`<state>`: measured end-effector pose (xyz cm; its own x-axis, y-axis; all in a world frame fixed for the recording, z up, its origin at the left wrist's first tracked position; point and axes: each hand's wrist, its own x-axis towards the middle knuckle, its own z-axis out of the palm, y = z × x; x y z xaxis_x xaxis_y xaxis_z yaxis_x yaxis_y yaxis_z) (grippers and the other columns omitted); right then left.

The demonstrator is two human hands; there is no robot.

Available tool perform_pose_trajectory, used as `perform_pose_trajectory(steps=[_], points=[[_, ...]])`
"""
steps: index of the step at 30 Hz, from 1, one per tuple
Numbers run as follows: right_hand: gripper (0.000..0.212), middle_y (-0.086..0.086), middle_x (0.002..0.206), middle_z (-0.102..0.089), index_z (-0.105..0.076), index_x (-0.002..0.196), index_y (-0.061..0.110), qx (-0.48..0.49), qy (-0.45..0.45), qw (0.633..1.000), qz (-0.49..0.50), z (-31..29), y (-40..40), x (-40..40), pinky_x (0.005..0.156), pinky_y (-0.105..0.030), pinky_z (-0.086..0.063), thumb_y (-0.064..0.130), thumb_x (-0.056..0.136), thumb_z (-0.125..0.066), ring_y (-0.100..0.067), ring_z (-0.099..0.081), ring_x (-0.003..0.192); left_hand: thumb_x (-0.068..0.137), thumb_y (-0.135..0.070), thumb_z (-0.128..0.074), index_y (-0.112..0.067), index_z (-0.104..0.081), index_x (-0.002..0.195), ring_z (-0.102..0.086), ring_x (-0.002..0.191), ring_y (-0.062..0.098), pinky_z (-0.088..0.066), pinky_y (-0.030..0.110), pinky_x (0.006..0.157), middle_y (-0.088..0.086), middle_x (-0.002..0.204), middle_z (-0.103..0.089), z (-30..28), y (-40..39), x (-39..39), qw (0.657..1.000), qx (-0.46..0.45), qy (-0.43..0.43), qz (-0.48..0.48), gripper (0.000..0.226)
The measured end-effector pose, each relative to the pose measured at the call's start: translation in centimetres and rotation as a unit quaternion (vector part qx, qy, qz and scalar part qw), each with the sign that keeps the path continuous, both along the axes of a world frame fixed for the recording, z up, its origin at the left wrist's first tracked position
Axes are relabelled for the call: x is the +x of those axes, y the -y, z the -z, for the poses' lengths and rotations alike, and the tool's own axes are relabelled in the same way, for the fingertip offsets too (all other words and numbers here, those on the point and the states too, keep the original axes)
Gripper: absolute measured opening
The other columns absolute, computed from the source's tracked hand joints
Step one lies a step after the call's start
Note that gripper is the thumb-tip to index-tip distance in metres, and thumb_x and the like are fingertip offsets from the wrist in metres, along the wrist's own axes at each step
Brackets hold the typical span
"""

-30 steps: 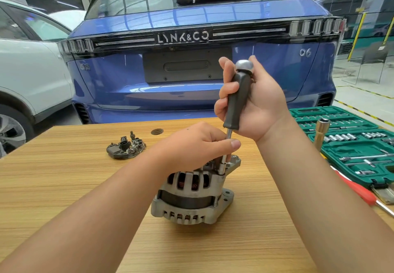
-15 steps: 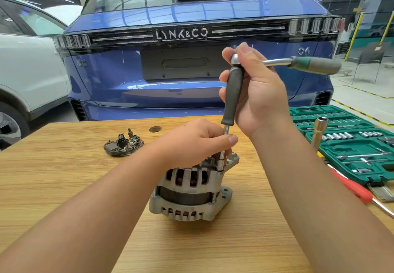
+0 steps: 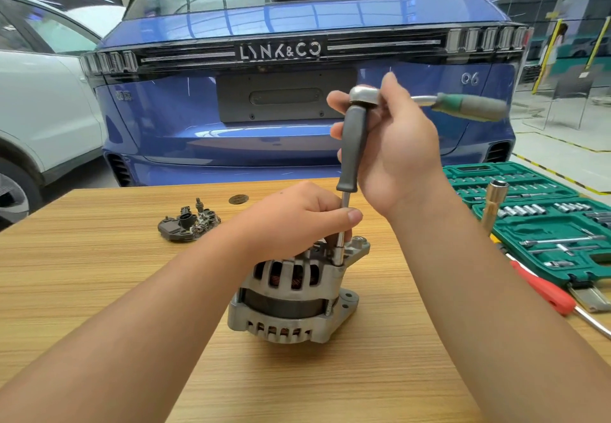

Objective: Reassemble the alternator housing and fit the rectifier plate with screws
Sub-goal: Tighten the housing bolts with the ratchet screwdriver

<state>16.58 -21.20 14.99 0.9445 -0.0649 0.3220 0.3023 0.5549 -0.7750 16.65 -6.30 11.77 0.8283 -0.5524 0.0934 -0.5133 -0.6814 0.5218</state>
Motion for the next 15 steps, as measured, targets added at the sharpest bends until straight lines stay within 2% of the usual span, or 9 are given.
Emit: perform_pose_trajectory(steps=[3, 7, 10, 15], points=[[0.038, 0.001, 0.085, -0.074, -0.055, 0.096, 0.02, 0.025, -0.049, 0.993, -0.109, -0.6, 0.8, -0.1, 0.06, -0.026, -0.042, 0.046, 0.107, -0.03, -0.014, -0.059, 0.057, 0.096, -0.064, -0.049, -0.043, -0.069, 0.083, -0.053, 0.057, 0.002, -0.044, 0.03, 0.061, -0.004, 0.065, -0.058, 0.1, -0.1, 0.0, 1.0, -0.004, -0.004, 0.003, 0.032], [0.03, 0.008, 0.061, -0.051, -0.042, 0.075, 0.023, 0.015, -0.083, 0.979, -0.187, -1.5, 1.9, 0.0, 0.063, -0.03, -0.038, 0.038, 0.099, -0.031, -0.013, -0.047, 0.051, 0.097, -0.063, -0.05, -0.027, -0.07, 0.08, -0.046, 0.051, 0.0, -0.036, 0.023, 0.053, -0.016, 0.055, -0.048, 0.1, 0.1, -0.2, 1.0, 0.009, -0.002, 0.014, 0.044], [0.024, 0.009, 0.052, -0.042, -0.045, 0.076, 0.021, -0.005, -0.104, 0.971, -0.213, -1.9, 2.2, -0.2, 0.062, -0.03, -0.04, 0.039, 0.091, -0.041, -0.012, -0.042, 0.046, 0.098, -0.059, -0.051, -0.017, -0.071, 0.084, -0.042, 0.048, 0.002, -0.032, 0.013, 0.045, -0.016, 0.052, -0.043, 0.1, 0.2, -0.4, 0.999, 0.008, -0.007, 0.034, 0.048], [0.017, 0.01, 0.05, -0.04, -0.049, 0.077, 0.019, -0.017, -0.108, 0.973, -0.205, -2.2, 2.0, -0.5, 0.062, -0.031, -0.039, 0.037, 0.078, -0.05, -0.012, -0.038, 0.043, 0.099, -0.058, -0.05, -0.018, -0.071, 0.085, -0.042, 0.049, 0.002, -0.033, 0.011, 0.045, -0.015, 0.053, -0.045, 0.1, 0.2, -0.6, 0.999, 0.013, -0.01, 0.043, 0.047]])
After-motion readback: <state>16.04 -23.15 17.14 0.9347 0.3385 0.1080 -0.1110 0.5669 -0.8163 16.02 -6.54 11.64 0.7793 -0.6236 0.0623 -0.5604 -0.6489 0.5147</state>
